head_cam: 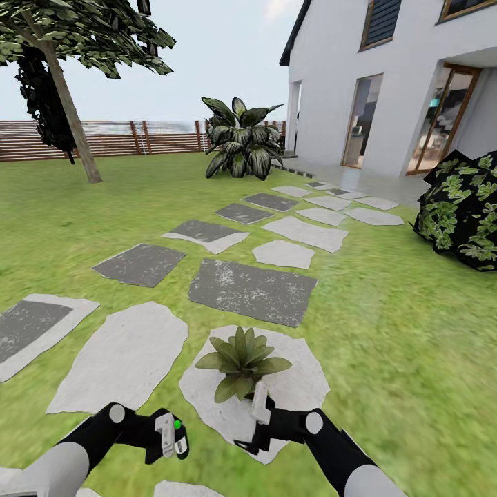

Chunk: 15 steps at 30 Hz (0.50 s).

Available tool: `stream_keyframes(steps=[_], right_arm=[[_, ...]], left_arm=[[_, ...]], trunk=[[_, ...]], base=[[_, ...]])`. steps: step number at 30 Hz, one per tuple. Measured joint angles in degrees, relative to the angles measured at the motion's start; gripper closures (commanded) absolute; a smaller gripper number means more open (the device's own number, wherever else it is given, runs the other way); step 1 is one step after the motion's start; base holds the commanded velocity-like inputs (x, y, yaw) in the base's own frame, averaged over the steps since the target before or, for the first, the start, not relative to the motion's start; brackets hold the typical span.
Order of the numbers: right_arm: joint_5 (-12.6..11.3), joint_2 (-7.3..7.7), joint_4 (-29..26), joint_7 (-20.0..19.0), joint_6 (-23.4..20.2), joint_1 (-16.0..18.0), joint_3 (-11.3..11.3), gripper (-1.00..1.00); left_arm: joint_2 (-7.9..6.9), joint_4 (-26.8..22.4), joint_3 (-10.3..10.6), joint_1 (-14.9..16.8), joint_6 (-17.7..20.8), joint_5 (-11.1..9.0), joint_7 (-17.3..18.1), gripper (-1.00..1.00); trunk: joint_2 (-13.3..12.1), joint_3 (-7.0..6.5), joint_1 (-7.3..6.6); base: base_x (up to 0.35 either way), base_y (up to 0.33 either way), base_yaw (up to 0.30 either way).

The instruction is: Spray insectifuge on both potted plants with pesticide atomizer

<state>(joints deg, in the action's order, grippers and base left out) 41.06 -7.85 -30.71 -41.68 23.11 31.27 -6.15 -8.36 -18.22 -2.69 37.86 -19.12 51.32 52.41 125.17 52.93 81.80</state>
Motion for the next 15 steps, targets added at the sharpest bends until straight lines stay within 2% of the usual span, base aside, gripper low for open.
stream_keyframes(steps=[5, 7, 8, 9, 10, 11, 12, 13, 15], right_arm=[[0.0, 0.31, 2.8, 0.4, 0.2, 0.0, 0.3, -1.0], [0.0, 1.52, 3.9, 0.6, 0.2, 0.0, 0.4, -1.0], [-0.1, 3.05, 4.6, 1.3, 0.2, 0.0, 0.5, -1.0], [-14.2, 6.21, 12.6, 19.7, 0.6, -0.3, 0.0, -1.0], [-14.1, 14.18, 20.3, 22.9, 0.7, -0.4, 0.4, -1.0], [-14.2, 18.8, 20.2, 22.9, 0.7, -0.3, 0.6, -1.0], [-14.2, 18.36, 20.2, 22.9, 0.7, -0.3, 0.6, -1.0], [-14.2, 15.59, 20.1, 22.9, 0.8, -0.3, 0.3, -1.0], [-14.2, 15.53, 20.1, 22.9, 0.8, -0.3, 0.4, -1.0]], left_arm=[[-0.56, 0.1, -0.5, 0.0, 0.7, -0.6, -0.6, 1.0], [-0.66, 0.1, -0.7, 0.0, 0.9, -0.7, -1.9, 1.0], [-0.7, 0.1, -1.2, 0.0, 1.1, -0.8, -3.3, 1.0], [1.1, -0.4, -9.5, 0.1, 7.7, 0.5, -2.8, 1.0], [1.21, -0.3, -9.8, 0.0, 7.9, 0.7, -2.6, 1.0], [1.24, -0.2, -9.8, 0.0, 7.9, 0.8, -2.6, 1.0], [1.3, -0.1, -9.8, 0.0, 7.8, 0.8, -2.6, 1.0], [1.38, 0.0, -9.9, 0.0, 7.7, 0.8, -2.6, 1.0], [1.43, 0.0, -9.9, 0.0, 7.4, 0.7, -2.6, 1.0]], trunk=[[0.0, 0.0, 0.0], [0.0, 0.0, 0.0], [0.0, 0.0, 0.0], [0.0, 0.0, 0.0], [0.0, 0.01, 0.01], [0.0, 0.0, 0.0], [0.0, 0.0, 0.0], [0.0, 0.0, 0.0], [0.0, 0.0, 0.0]], base=[[0.0, 0.0, 0.0], [0.0, 0.0, 0.0], [0.0, 0.0, 0.0], [0.0, 0.0, 0.0], [0.0, 0.0, 0.0], [0.0, 0.0, 0.0], [0.0, 0.0, 0.0], [0.0, 0.0, 0.0], [0.0, 0.0, 0.0]])
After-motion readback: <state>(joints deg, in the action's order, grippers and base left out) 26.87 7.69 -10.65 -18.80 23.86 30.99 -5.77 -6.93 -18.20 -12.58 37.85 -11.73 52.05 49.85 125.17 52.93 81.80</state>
